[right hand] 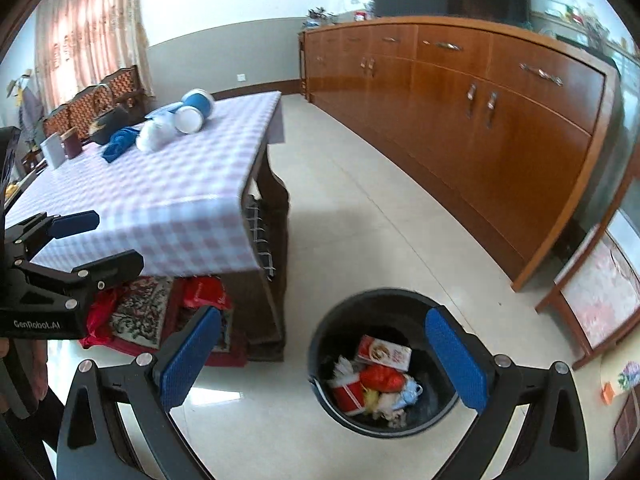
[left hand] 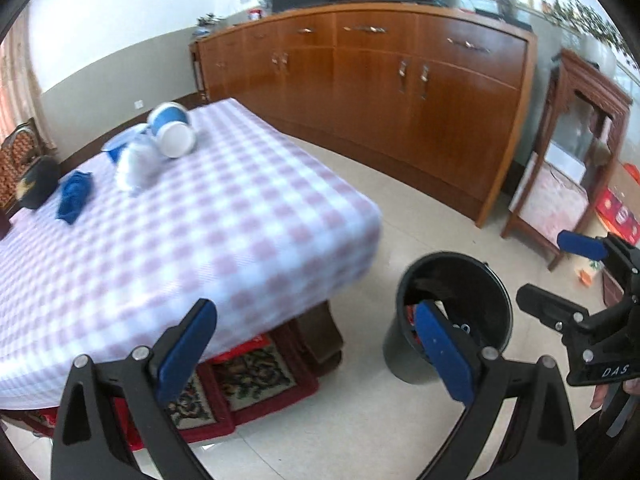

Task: Collect trash
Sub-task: 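Move both tools back to the table toward the towel and plastic bag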

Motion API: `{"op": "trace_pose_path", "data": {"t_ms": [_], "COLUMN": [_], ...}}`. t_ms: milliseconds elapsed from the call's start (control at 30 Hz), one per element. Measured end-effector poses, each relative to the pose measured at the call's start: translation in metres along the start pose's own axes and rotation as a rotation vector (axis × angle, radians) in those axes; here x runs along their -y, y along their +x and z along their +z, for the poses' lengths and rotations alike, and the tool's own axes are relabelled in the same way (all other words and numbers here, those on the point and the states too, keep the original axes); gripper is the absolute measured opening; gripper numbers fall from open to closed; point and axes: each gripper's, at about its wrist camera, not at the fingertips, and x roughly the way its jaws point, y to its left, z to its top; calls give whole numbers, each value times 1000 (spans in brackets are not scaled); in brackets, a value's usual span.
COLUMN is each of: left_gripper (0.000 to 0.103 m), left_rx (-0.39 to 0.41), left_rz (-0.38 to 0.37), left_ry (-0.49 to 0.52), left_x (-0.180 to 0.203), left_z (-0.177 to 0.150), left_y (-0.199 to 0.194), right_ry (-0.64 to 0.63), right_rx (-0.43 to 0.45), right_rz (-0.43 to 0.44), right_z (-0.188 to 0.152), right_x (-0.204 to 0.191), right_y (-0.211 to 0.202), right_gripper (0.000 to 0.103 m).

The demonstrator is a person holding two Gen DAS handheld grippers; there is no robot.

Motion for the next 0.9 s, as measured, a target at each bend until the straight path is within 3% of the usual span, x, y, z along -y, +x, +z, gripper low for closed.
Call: {"op": "trace_pose_path", "data": {"t_ms": [633, 800, 900], "left_gripper": [100, 100, 94], "left_rx": [93, 95, 99], "left_rz": [207, 207, 229], "left_ry": [-171, -220, -228], "left_x": [-145, -185, -204], "left_z": [-2, 0, 5], "left_y": [-41, -37, -33], "right_ry": [-91, -85, -93], "right_rx": [133, 172, 131], "right_rz": [69, 76, 97], "right_z": [86, 111, 131], "right_x": [-110, -134, -147], "right_y": [30, 43, 58], "right_gripper": [103, 103, 103]}}
